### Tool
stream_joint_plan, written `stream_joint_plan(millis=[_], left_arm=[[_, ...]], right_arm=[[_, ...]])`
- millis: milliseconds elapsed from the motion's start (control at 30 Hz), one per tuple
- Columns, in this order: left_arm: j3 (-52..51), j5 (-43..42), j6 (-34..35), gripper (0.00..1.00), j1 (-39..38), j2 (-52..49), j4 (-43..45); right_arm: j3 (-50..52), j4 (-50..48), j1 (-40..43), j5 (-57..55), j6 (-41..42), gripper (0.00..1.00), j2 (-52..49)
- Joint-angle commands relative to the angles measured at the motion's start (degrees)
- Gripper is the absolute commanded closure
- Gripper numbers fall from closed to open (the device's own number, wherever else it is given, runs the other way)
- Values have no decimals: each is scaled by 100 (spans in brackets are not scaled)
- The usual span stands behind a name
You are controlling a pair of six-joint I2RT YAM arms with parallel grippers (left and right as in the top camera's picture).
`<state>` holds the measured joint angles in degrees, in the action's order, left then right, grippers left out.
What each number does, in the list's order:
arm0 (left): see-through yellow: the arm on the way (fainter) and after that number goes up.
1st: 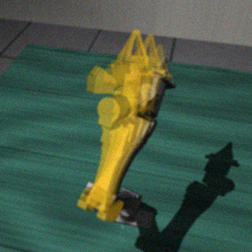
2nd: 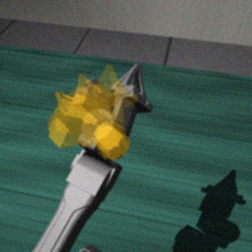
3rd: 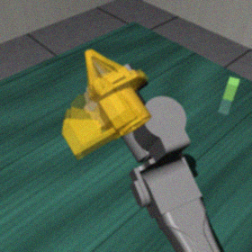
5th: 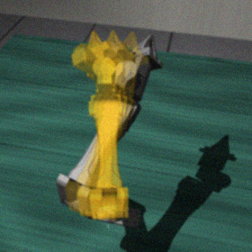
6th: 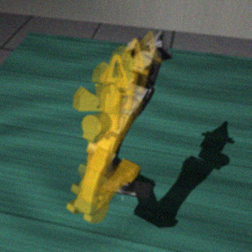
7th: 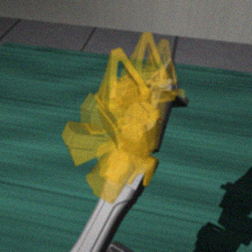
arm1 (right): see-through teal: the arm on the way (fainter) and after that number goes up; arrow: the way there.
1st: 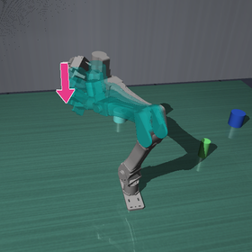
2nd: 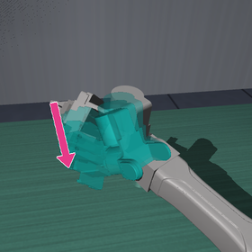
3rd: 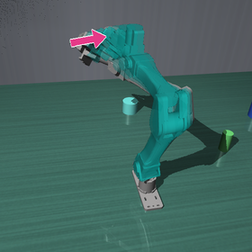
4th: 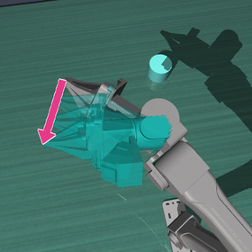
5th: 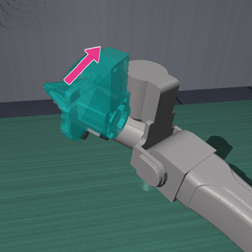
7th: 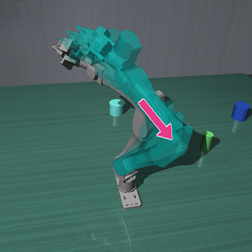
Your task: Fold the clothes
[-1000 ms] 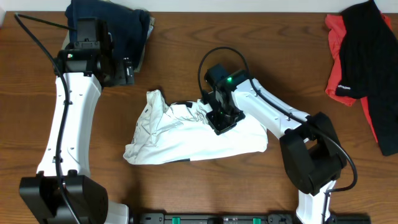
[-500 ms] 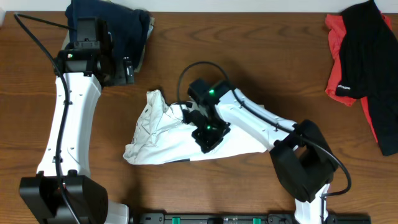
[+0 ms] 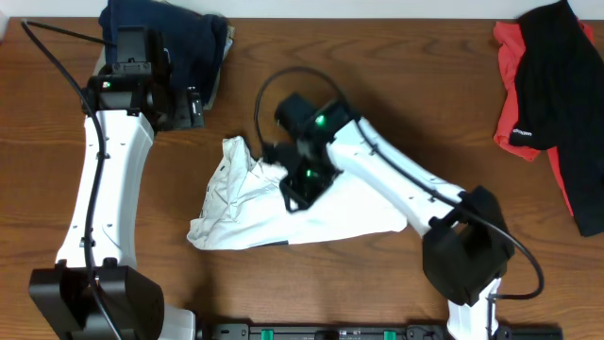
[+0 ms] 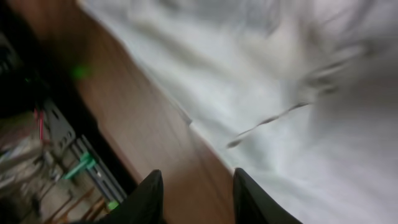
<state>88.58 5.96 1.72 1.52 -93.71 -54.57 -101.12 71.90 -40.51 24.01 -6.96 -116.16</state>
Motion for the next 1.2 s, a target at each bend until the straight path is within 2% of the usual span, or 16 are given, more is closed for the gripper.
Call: stream_joint_plan(millis=[0, 367, 533, 600, 800, 867, 967, 1167], left_arm=[[-50, -83, 76, 2, 28, -61, 0], [-428, -516, 72, 2, 28, -61, -37], [-688, -560, 72, 2, 28, -61, 140], [-800, -560, 72, 2, 28, -61, 240], [-1139, -1211, -367, 2, 28, -61, 551], [-1268, -1410, -520, 2, 28, -61, 691], [-1443, -1440, -538, 2, 31, -61, 964], [-1751, -1451, -579, 2, 31, -61, 1473]], right_arm=[[-549, 96, 470, -175, -83, 64, -31], [-789, 122, 1934, -144, -76, 52, -31], [-789, 68, 2417, -107, 22, 35, -31], [-789, 2, 2579, -107, 120, 32, -31], [-789, -326, 2879, -107, 599, 30, -31], [-789, -402, 2914, -103, 796, 25, -31], [-789, -420, 2905, -107, 800, 19, -31], [-789, -404, 2883, -109, 798, 14, -31]])
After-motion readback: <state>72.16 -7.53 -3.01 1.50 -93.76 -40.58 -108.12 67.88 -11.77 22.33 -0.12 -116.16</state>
